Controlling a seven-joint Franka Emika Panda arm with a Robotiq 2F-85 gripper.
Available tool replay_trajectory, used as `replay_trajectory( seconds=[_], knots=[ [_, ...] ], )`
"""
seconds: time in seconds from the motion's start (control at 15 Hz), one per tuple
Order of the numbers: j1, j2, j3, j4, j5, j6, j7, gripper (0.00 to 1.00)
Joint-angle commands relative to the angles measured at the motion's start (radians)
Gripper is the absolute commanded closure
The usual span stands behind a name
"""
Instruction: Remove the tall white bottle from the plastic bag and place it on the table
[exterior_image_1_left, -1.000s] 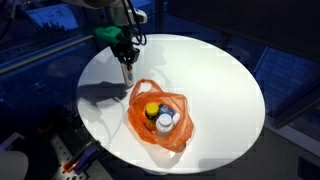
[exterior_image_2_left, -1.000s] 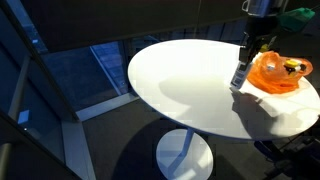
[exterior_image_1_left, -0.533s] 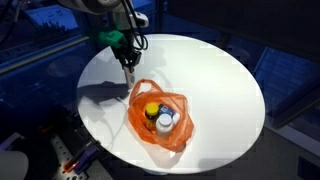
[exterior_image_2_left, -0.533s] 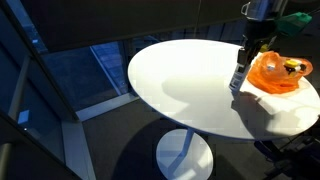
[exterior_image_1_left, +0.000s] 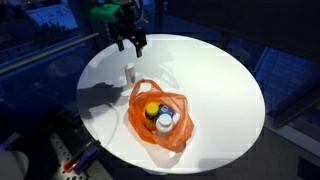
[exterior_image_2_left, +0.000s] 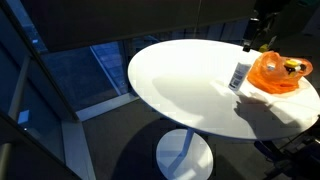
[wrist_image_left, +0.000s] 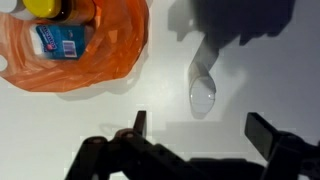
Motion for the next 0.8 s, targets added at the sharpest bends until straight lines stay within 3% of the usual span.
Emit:
replay_trajectory(
  seconds=[0.0, 0.4, 0.73],
  knots=[
    [-0.013, -0.081, -0.006, 0.041, -0.075, -0.176, 0.07, 0.0],
    [-0.036, -0.135, -0.012, 0.108, -0.043, -0.453, 0.025, 0.0],
    [-0.037, -0.131, -0.007, 0.1, -0.053, -0.45, 0.044, 0.0]
  ],
)
